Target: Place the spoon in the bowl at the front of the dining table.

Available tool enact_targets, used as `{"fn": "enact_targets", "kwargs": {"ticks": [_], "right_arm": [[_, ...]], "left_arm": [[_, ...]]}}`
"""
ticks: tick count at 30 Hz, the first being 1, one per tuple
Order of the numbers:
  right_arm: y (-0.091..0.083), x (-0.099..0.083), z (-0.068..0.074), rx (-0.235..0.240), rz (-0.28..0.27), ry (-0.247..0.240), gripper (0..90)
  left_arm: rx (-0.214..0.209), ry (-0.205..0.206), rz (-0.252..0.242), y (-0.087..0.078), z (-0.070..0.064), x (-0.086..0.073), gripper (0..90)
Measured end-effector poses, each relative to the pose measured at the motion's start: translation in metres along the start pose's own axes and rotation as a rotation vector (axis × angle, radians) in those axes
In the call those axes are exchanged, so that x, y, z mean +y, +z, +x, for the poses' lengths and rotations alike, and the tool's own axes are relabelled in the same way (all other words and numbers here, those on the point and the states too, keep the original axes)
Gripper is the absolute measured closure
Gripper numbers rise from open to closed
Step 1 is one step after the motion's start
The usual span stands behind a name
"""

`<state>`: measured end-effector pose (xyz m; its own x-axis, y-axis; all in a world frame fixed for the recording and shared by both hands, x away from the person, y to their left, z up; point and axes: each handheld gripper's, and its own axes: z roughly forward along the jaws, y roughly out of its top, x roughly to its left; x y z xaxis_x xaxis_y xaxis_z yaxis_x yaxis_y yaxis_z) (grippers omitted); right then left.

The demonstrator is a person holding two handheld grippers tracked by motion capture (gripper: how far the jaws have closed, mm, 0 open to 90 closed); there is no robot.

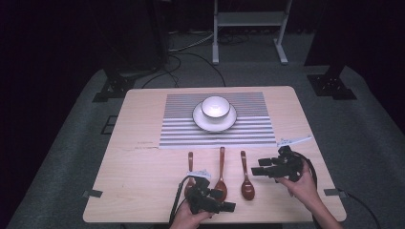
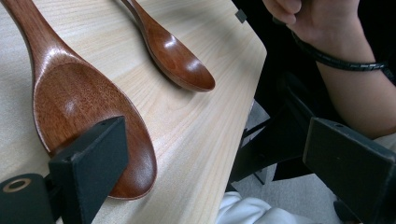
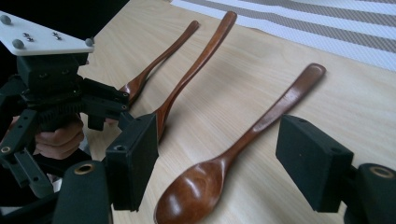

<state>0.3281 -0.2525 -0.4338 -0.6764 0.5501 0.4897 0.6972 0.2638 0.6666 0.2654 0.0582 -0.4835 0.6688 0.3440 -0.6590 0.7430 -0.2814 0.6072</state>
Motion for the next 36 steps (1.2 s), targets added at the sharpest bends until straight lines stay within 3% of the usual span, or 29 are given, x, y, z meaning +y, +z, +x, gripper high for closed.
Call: {"fn": "enact_targets", "kwargs": {"ticks": [17,36], "right_arm": [[0.030,0.049,0.013,0.041,0.106,-0.039,26.4],[0.063,0.074,0.015,0.024,0.185,-0.060,26.6]], "left_arm": [[-0.003,0.008,0.002,0.000,0.001,0.000,5.6],[-0.005,0.007,0.000,0.000,0.001,0.000,5.6]]}}
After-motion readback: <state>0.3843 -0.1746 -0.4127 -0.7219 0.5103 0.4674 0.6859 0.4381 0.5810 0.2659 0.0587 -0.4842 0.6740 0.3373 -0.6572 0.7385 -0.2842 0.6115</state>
